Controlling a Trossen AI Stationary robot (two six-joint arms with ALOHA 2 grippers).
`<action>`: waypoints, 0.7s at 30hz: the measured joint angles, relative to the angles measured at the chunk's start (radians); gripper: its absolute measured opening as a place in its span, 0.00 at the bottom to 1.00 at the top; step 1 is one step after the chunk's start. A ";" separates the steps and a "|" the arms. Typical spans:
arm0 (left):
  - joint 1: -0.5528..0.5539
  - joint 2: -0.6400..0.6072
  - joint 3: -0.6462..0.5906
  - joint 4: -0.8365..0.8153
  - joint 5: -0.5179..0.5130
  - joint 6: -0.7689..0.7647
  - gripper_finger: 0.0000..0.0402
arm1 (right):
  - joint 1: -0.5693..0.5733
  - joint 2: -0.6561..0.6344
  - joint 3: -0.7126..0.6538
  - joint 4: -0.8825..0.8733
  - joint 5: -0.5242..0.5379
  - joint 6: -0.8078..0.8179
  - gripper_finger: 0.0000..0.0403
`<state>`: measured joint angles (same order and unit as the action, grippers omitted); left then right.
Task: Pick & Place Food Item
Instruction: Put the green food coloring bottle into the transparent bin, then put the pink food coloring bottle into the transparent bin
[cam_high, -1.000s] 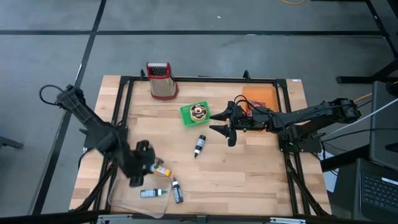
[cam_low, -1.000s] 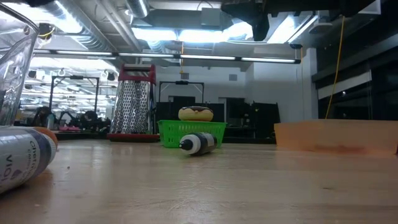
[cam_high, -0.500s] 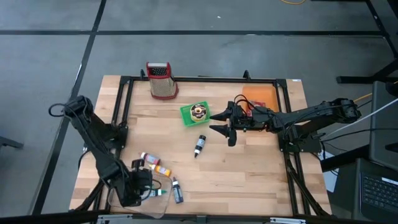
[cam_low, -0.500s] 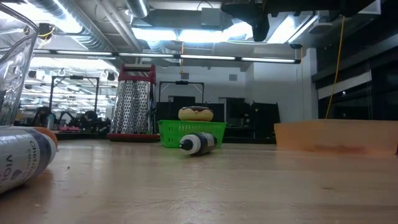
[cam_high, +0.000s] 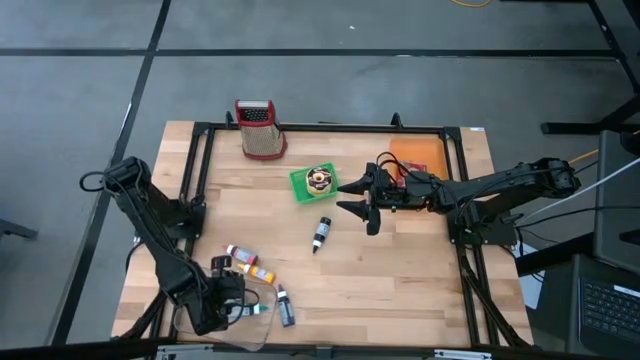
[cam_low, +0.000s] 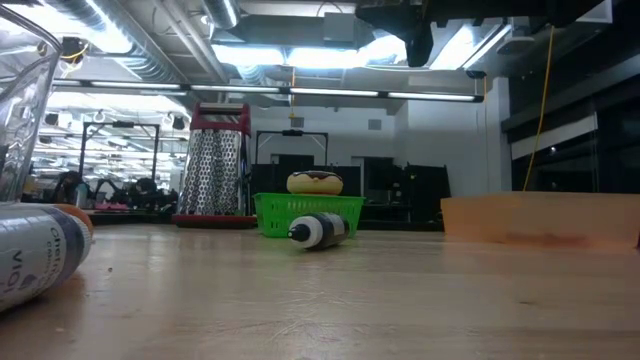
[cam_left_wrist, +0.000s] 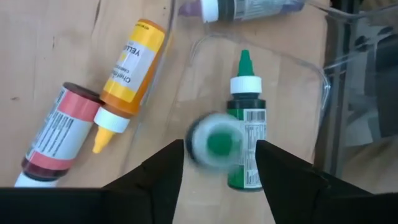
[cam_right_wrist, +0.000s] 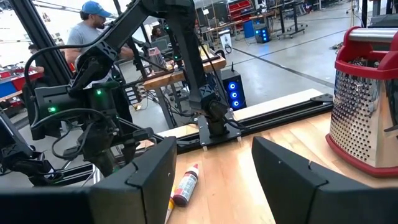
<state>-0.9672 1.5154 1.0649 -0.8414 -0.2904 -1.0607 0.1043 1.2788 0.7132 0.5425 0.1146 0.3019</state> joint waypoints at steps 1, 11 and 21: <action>0.000 0.000 0.000 0.002 -0.001 0.000 0.50 | 0.000 0.000 0.000 0.000 0.000 0.000 0.53; 0.003 -0.090 0.000 -0.025 -0.131 0.002 0.54 | 0.000 0.000 0.000 -0.001 0.000 0.000 0.53; 0.103 -0.286 0.000 -0.093 -0.272 0.133 0.52 | 0.000 0.000 0.000 -0.001 0.000 -0.002 0.53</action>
<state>-0.8638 1.2292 1.0653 -0.9345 -0.5625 -0.9281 0.1043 1.2786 0.7132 0.5411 0.1147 0.2996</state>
